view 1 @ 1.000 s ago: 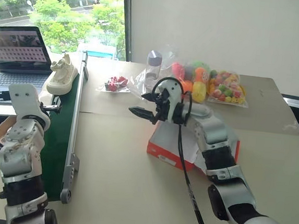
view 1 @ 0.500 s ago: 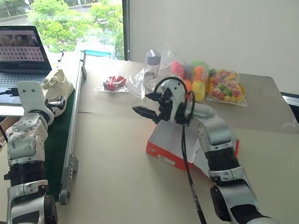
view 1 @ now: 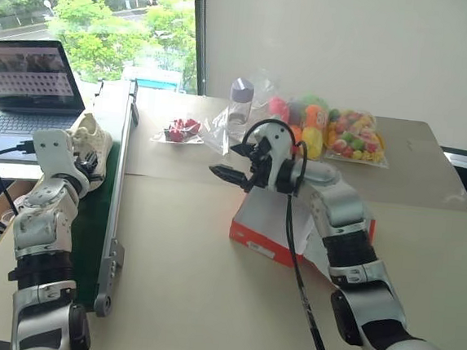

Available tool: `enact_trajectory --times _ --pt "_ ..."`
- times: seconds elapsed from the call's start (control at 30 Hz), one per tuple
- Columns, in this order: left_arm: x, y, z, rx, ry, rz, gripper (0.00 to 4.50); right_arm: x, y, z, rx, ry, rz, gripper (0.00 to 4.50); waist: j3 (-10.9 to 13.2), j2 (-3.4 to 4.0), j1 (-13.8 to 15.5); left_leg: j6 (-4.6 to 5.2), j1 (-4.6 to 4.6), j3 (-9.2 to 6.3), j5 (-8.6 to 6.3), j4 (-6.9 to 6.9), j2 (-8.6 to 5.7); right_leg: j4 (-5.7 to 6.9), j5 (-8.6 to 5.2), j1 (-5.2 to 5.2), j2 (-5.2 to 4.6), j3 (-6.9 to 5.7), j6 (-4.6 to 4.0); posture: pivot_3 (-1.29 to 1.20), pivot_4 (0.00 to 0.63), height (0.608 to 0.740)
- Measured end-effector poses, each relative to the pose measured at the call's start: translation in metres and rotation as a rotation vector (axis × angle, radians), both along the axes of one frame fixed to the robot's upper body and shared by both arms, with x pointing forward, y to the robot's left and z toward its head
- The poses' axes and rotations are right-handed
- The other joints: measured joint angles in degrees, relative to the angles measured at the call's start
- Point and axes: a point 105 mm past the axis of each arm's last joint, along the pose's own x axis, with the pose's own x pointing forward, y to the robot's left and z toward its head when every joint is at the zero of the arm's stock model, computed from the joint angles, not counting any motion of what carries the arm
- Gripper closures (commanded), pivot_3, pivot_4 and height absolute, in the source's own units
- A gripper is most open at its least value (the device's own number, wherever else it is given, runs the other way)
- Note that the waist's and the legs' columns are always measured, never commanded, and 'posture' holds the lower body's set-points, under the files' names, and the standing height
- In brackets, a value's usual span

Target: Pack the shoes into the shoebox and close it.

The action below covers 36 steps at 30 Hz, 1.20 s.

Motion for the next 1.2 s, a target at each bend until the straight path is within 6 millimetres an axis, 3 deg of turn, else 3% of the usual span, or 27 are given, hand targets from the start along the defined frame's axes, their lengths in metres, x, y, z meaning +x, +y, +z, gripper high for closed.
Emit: enact_trajectory --times 0.03,0.07,0.47,0.67,0.93,1.1,1.2 --pt "0.000 0.000 0.000 -0.001 0.000 -0.002 4.43 0.000 0.000 0.000 0.000 0.000 -0.001 0.00 0.00 0.00 -0.02 0.00 0.00 0.00 0.00 0.00 0.00 0.01 0.00 0.00 0.01 0.00 0.00 0.00 0.150 0.740" --pt "0.000 -0.001 0.000 -0.001 0.000 -0.003 4.47 0.000 0.000 0.000 -0.001 0.000 -0.002 0.00 0.00 0.00 -0.02 0.00 0.01 0.00 0.00 0.00 0.00 0.01 0.00 0.00 0.01 0.00 0.00 0.00 0.150 0.740" --pt "0.001 -0.003 0.000 -0.008 -0.005 0.002 4.47 0.001 -0.001 -0.001 -0.013 -0.002 -0.007 0.00 0.00 0.00 0.00 -0.01 0.01 0.00 0.01 0.00 0.00 0.02 0.00 0.01 0.03 0.00 0.00 0.00 0.150 0.740" --pt "0.001 -0.012 0.019 0.031 -0.064 -0.009 4.47 0.001 -0.003 -0.002 -0.019 -0.003 -0.012 0.00 0.01 -0.04 0.00 0.00 -0.08 -0.01 0.01 0.00 0.00 -0.05 0.00 -0.02 0.03 -0.02 0.00 0.00 0.150 0.740" --pt "0.002 -0.053 0.096 0.097 -0.278 -0.119 4.47 0.001 -0.001 -0.001 -0.016 -0.002 -0.008 0.00 0.01 -0.06 0.02 0.02 -0.10 0.00 0.01 0.00 -0.01 -0.08 0.01 -0.01 0.06 -0.03 0.02 0.00 0.150 0.740" --pt "0.006 -0.077 0.097 0.055 -0.268 -0.198 4.47 0.003 -0.001 0.005 0.047 0.013 -0.022 0.00 0.01 -0.07 -0.20 0.17 -0.09 0.02 0.12 0.01 0.03 -0.06 0.01 -0.01 0.17 0.00 0.02 0.00 0.150 0.740" --pt "0.007 -0.112 0.103 0.023 -0.268 -0.340 4.47 0.008 -0.004 0.028 0.236 0.094 -0.034 0.00 0.02 -0.09 0.00 0.33 -0.12 0.02 0.23 0.02 0.02 -0.05 0.02 0.00 0.16 0.00 0.04 0.00 0.150 0.740"
